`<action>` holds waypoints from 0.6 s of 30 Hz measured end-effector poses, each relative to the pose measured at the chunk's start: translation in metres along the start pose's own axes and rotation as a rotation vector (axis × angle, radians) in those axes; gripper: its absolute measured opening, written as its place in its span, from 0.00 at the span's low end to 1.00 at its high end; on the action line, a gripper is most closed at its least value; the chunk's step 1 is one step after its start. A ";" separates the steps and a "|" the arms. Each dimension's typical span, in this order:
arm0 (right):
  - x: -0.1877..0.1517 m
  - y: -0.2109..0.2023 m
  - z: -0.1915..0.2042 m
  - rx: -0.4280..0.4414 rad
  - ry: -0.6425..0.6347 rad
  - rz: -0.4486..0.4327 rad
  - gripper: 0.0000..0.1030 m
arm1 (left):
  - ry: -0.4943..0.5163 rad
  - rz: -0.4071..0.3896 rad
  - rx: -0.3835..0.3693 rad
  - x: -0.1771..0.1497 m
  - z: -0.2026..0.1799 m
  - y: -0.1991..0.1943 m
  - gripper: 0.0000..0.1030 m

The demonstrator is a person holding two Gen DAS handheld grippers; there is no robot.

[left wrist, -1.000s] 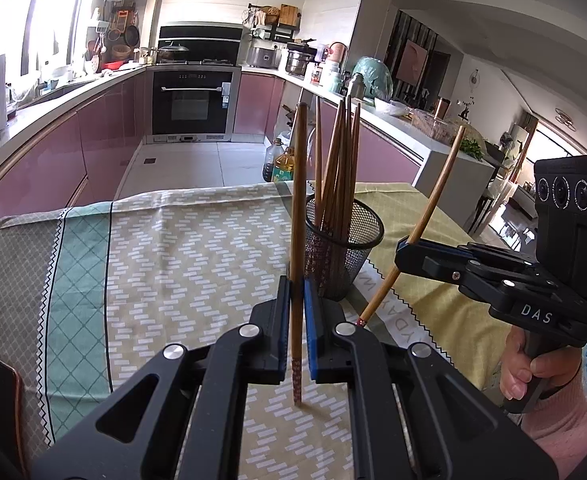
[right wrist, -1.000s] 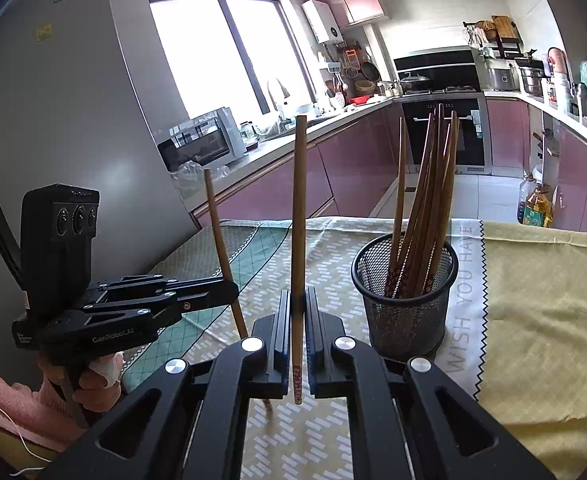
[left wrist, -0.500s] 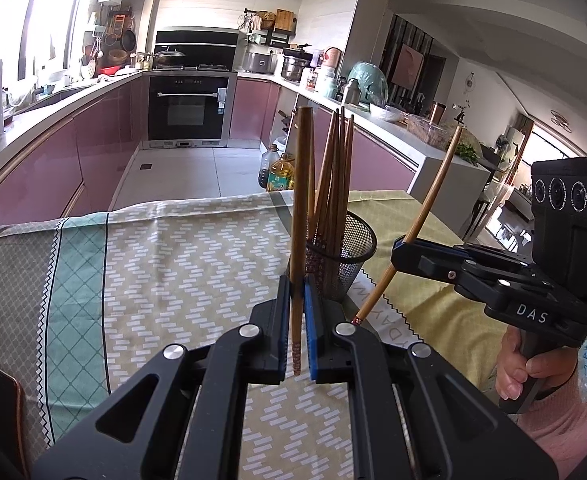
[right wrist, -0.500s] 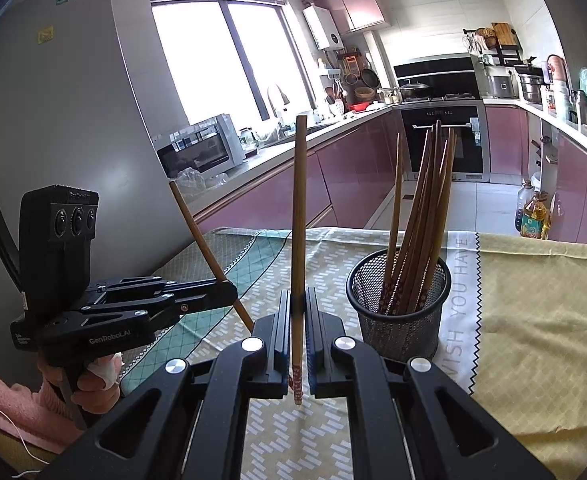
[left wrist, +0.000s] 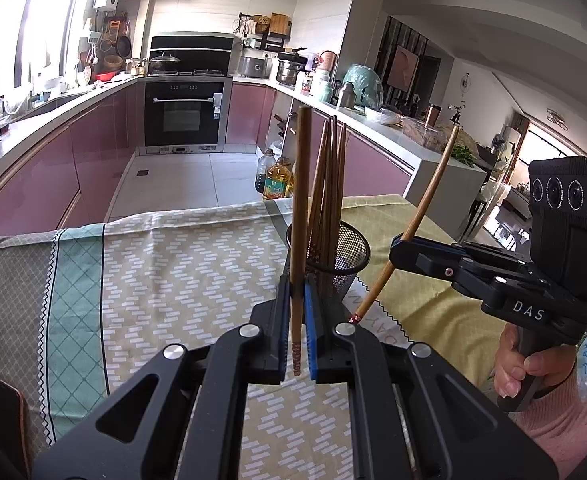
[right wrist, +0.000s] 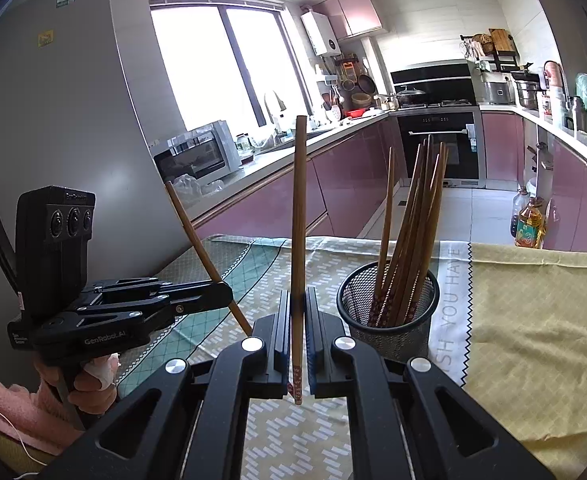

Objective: Organize utensils
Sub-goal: 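Lower the right tool's chopstick into the cup while the left tool holds its chopstick beside it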

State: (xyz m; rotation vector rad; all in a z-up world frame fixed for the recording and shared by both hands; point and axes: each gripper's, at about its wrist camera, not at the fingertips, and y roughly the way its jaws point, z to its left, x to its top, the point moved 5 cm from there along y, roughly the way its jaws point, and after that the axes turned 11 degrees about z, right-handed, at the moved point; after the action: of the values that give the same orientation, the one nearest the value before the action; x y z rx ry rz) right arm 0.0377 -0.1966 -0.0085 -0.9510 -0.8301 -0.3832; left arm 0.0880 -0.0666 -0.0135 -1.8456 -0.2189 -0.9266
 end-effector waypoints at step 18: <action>0.008 -0.011 -0.003 -0.005 -0.004 -0.016 0.05 | 0.011 -0.013 0.006 0.007 -0.003 0.000 0.07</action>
State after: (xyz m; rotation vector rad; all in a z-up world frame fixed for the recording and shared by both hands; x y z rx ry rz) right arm 0.0377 -0.2045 0.0031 -0.9506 -0.8415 -0.3976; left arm 0.0915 -0.0715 -0.0083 -1.8349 -0.2269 -0.9441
